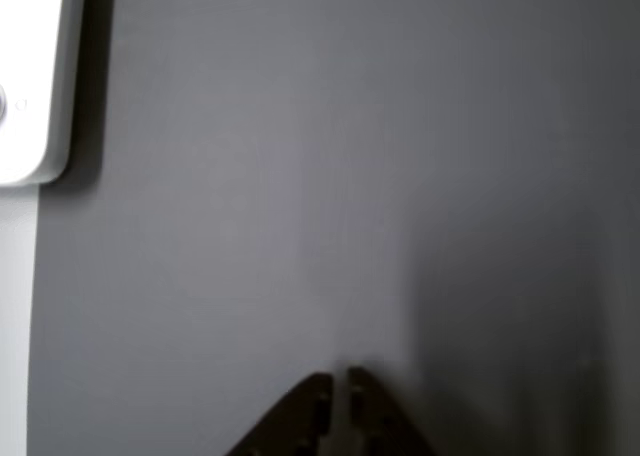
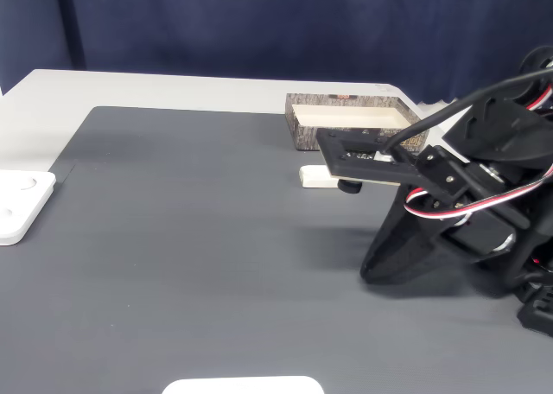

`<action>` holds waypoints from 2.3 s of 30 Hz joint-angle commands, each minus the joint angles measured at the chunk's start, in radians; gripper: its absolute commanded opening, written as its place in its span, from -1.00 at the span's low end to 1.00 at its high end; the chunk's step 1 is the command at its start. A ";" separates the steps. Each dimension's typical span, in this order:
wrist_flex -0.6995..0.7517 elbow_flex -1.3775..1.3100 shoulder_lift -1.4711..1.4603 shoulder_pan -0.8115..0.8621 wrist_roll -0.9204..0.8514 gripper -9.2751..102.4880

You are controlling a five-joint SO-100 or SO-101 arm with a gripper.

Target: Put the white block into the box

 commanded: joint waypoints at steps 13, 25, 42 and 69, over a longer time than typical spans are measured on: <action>0.002 0.020 0.035 0.014 0.002 -0.86; 0.002 0.020 0.035 0.014 0.002 -0.86; 0.002 0.020 0.035 0.014 0.002 -0.86; 0.005 -0.595 -0.779 0.276 0.172 -0.86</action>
